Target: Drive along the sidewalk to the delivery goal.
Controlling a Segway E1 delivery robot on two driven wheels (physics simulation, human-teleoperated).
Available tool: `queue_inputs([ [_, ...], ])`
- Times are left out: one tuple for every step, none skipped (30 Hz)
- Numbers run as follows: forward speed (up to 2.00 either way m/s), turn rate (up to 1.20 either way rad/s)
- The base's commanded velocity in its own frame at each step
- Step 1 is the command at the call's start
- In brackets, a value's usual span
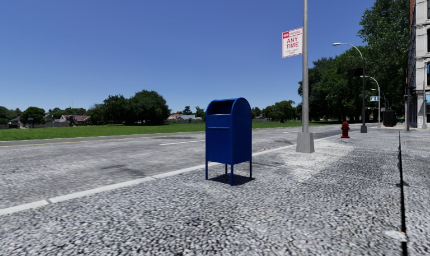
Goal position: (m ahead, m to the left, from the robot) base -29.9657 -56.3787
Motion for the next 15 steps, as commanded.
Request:
queue_inputs([
  [0.0, 0.0],
  [0.0, 0.0],
  [0.0, 0.0],
  [0.04, 0.0],
  [0.08, 0.0],
  [0.09, 0.0],
  [0.09, 0.0],
  [0.15, 0.0],
  [0.23, 0.0],
  [0.27, 0.0],
  [0.27, 0.0],
  [0.32, 0.0],
  [0.37, 0.0],
  [0.37, 0.0],
  [0.38, 0.0],
])
